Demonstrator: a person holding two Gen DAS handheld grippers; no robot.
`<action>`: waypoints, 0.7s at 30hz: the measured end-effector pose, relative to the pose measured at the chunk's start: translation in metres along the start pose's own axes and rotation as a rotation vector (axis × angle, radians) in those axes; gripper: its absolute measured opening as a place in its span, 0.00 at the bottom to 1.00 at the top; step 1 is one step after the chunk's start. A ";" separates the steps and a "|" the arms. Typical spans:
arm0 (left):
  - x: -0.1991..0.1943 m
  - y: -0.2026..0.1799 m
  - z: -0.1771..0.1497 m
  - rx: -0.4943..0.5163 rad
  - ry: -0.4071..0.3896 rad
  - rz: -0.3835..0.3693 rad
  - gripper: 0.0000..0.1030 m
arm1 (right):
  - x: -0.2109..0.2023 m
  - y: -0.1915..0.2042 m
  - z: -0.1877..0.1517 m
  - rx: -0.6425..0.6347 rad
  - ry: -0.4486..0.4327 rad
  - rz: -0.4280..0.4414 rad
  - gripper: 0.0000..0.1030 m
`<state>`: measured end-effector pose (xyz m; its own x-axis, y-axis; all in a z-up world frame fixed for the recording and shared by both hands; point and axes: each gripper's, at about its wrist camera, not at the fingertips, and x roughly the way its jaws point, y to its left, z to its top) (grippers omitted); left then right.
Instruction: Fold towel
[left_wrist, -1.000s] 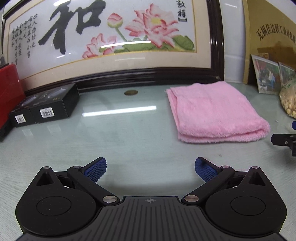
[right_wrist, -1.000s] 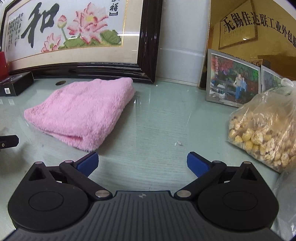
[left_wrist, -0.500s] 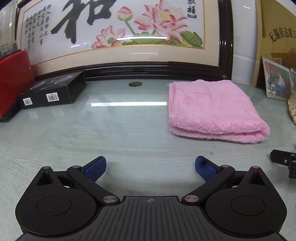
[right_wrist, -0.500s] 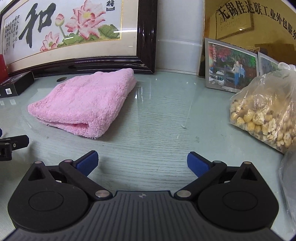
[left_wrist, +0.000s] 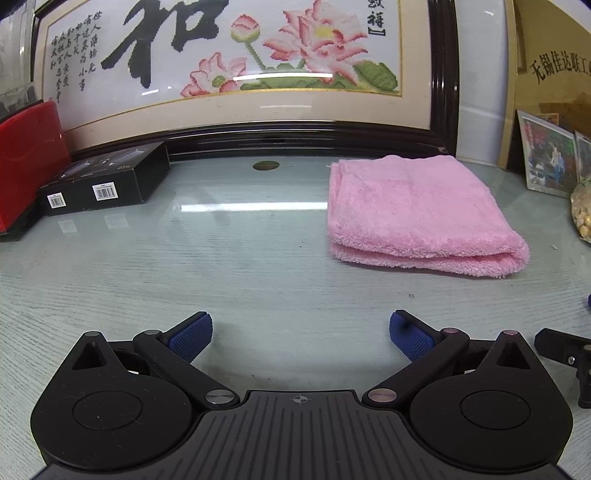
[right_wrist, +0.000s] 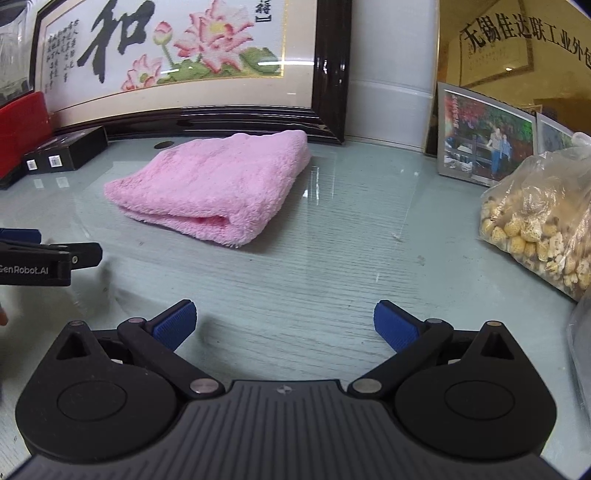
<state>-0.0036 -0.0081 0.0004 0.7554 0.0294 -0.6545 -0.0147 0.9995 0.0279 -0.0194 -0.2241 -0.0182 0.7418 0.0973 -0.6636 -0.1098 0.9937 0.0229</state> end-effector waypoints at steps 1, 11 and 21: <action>0.000 0.000 0.000 0.002 0.000 -0.003 1.00 | 0.000 0.000 0.000 0.000 0.000 0.000 1.00; -0.001 -0.001 -0.002 0.032 -0.001 -0.040 1.00 | 0.000 0.000 -0.001 -0.001 -0.001 0.000 1.00; -0.002 -0.004 -0.003 0.070 -0.001 -0.088 1.00 | 0.000 0.000 -0.002 -0.001 -0.002 0.000 1.00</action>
<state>-0.0070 -0.0125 -0.0011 0.7528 -0.0581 -0.6557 0.0970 0.9950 0.0232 -0.0201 -0.2242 -0.0196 0.7427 0.0975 -0.6624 -0.1105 0.9936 0.0224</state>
